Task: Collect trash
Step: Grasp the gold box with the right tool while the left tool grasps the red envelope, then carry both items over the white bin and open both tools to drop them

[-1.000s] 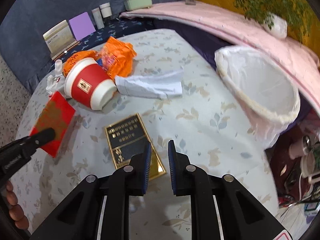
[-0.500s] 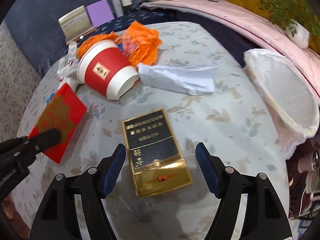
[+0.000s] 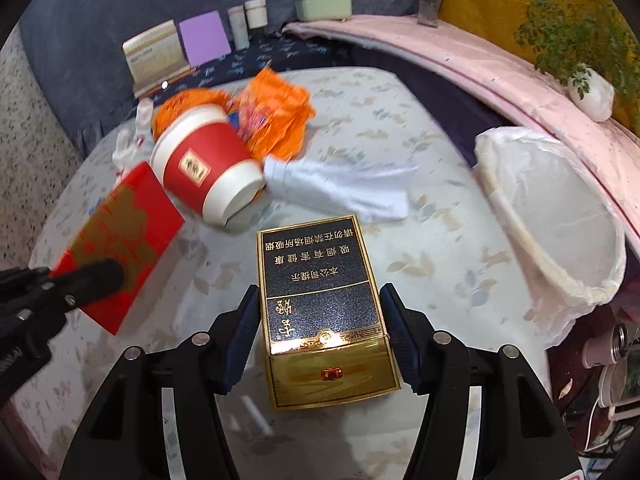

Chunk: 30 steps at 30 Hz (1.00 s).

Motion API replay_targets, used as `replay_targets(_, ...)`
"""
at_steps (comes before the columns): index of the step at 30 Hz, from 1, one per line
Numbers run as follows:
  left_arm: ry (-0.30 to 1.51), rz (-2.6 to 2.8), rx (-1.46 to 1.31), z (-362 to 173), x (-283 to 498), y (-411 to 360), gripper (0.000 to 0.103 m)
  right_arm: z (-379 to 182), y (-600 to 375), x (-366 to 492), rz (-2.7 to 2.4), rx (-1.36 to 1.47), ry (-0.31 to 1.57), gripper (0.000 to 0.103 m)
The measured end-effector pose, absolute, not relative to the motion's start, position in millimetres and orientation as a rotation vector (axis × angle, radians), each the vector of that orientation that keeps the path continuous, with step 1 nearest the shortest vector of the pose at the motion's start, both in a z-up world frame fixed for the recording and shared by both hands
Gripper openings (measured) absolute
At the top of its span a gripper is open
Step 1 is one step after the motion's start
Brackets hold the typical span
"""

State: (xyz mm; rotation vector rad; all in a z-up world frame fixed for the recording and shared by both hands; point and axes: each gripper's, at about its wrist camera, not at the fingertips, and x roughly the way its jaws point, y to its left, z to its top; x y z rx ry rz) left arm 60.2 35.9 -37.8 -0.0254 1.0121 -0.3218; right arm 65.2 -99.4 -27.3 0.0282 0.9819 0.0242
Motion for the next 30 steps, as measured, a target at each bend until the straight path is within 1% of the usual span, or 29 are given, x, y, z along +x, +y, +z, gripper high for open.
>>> replay_targets(6, 0.965, -0.426, 0.015, -18, 76, -15, 0.005, 6, -146, 63, -0.071, 0.077, 0.892, 0.058)
replay_targets(11, 0.894, -0.538, 0.051, 3, 92, -76, 0.005, 22, -199, 67, -0.181, 0.11, 0.84, 0.058)
replay_targets(15, 0.861, -0.63, 0.026, 13, 109, -118, 0.005, 31, -242, 71, -0.273, 0.129, 0.809, 0.058)
replay_targets(23, 0.887, -0.75, 0.041, 5, 137, -193, 0.005, 29, -306, 85, -0.37, 0.201, 0.802, 0.058)
replay_targets(27, 0.883, -0.768, 0.071, -1, 149, -219, 0.008, 24, -326, 97, -0.383, 0.229, 0.807, 0.058)
replay_targets(29, 0.89, -0.764, 0.072, -3, 154, -225, 0.018, 23, -333, 103, -0.386, 0.237, 0.807, 0.059)
replay_targets(30, 0.89, -0.765, 0.07, -3, 156, -227, 0.033, 24, -336, 106, -0.396, 0.243, 0.8, 0.059)
